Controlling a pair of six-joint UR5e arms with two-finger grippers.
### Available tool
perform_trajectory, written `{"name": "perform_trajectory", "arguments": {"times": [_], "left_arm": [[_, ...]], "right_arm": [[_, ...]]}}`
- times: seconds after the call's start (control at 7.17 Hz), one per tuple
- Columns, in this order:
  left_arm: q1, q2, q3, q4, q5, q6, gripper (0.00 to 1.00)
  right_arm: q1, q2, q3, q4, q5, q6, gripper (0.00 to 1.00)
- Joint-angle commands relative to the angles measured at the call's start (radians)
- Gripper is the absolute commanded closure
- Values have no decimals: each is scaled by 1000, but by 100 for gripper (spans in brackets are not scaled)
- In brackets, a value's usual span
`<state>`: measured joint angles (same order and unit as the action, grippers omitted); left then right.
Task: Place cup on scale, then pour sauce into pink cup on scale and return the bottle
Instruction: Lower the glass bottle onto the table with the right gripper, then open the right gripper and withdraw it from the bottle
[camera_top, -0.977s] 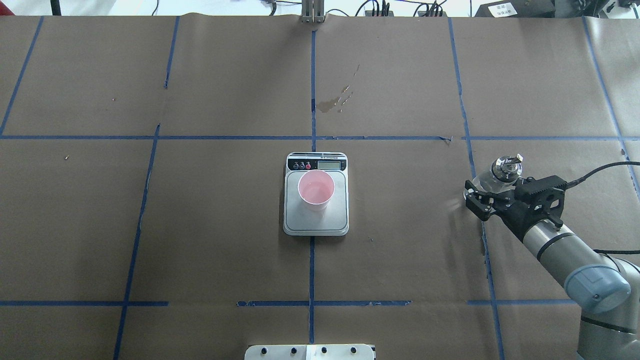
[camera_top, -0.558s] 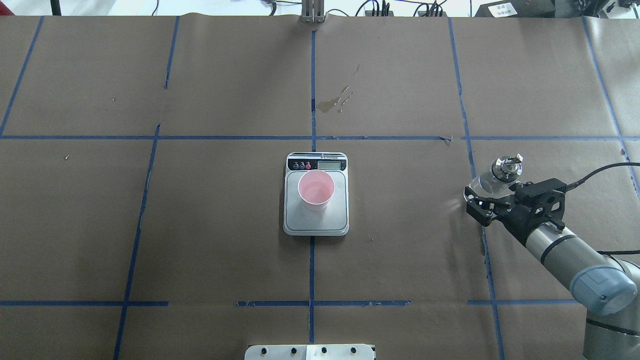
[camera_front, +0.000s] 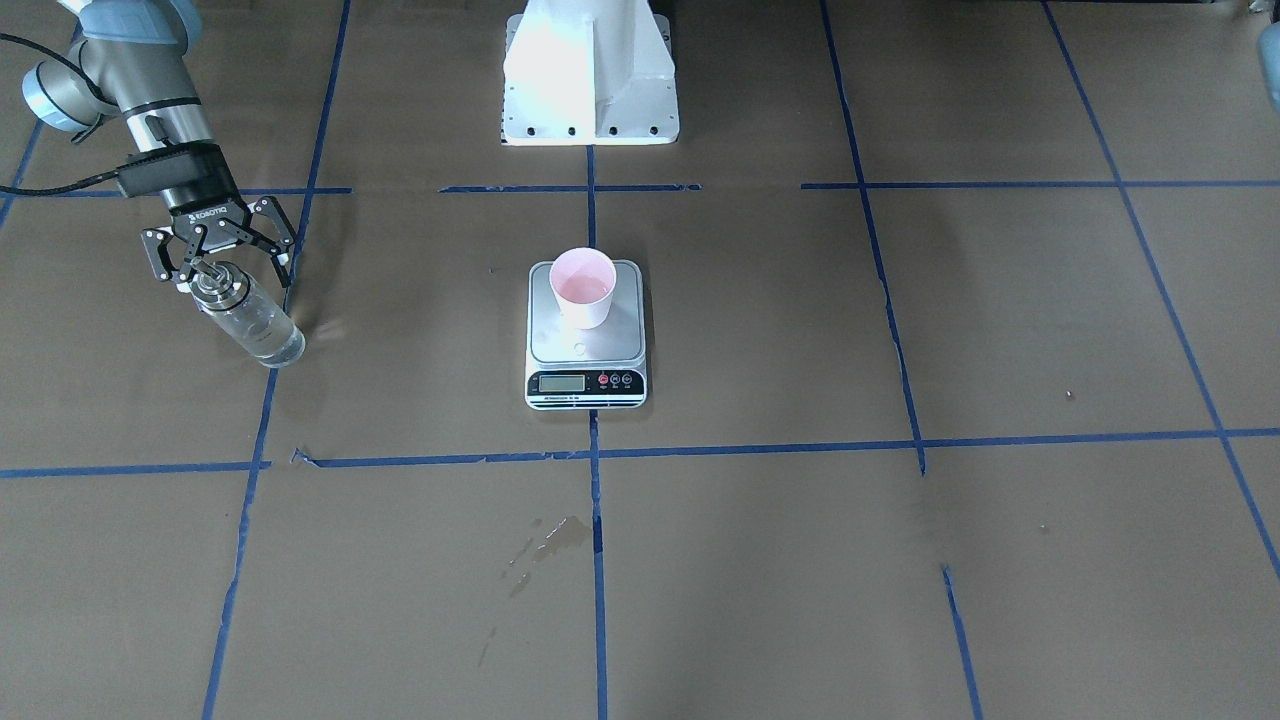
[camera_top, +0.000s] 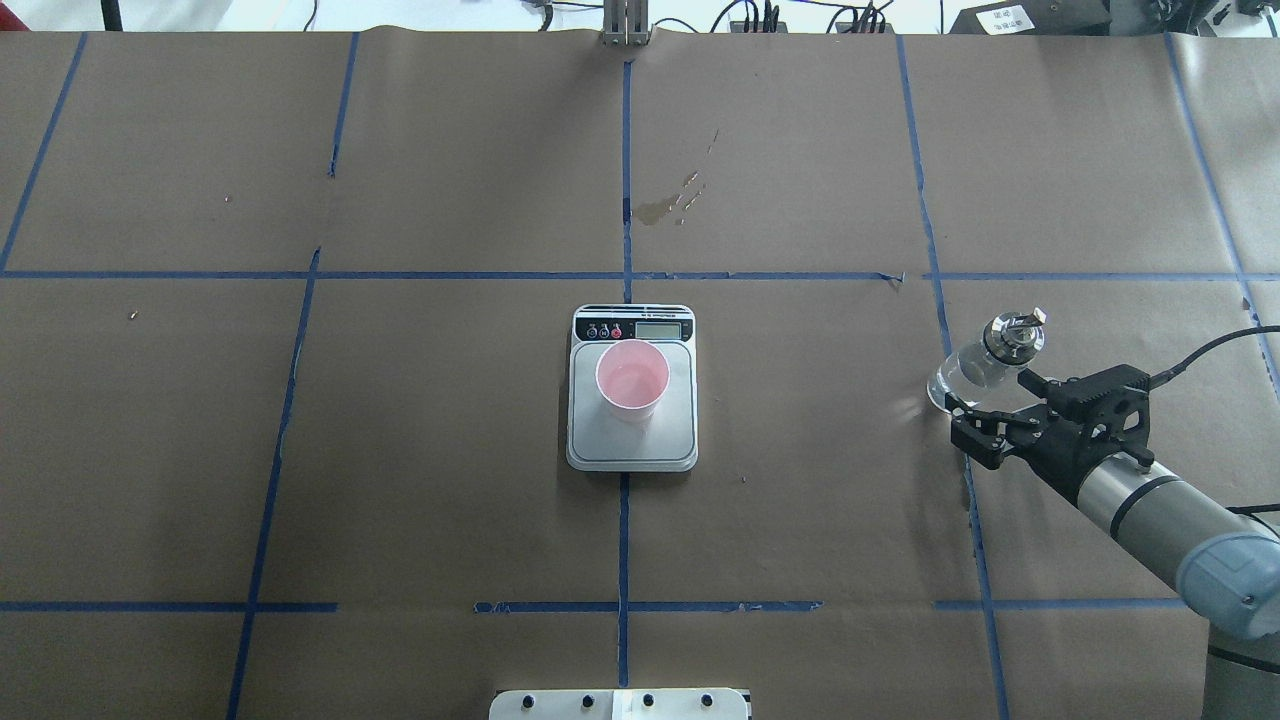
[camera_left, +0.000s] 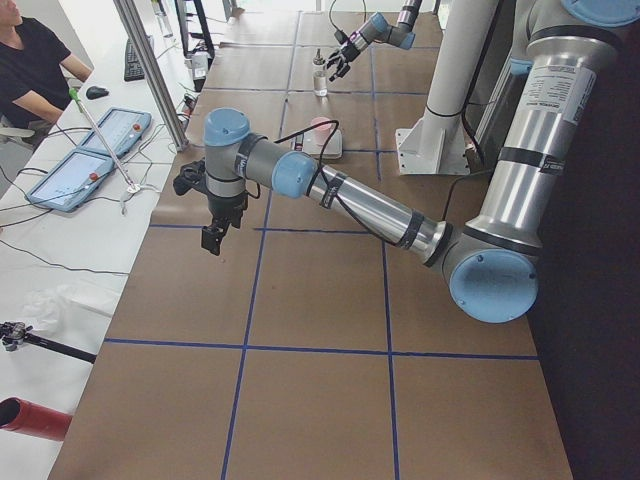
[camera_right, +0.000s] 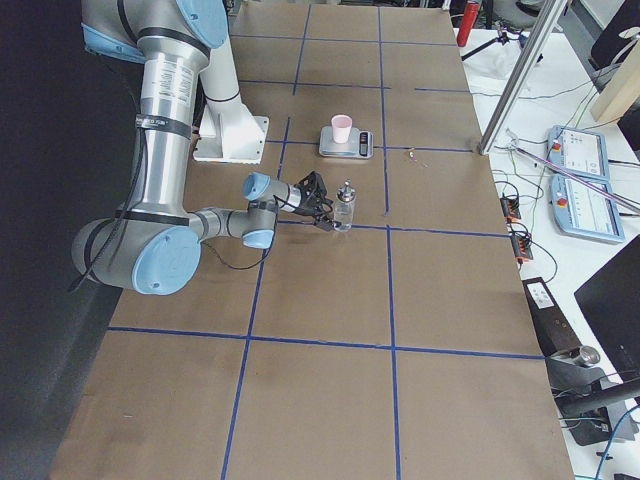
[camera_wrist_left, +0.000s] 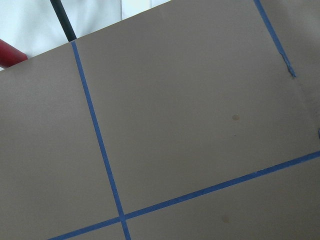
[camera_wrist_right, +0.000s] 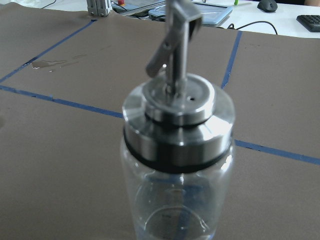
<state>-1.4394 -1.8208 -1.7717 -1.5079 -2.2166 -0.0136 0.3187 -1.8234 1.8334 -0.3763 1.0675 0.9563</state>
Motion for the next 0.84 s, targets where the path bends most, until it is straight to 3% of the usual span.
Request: {"name": "perform_trajectory", "arguments": {"times": [0.0,0.42,0.7], "left_arm": [[1,0,0,0,0,1,0],[1,0,2,-2,-2,1,0],[1,0,0,-2,0,1,0]], "right_arm": [[0,-61,128,-128,81,53,0],[13,-134,379,-529,300,81,0],[243,-117,479,-741,647,72,0]]}}
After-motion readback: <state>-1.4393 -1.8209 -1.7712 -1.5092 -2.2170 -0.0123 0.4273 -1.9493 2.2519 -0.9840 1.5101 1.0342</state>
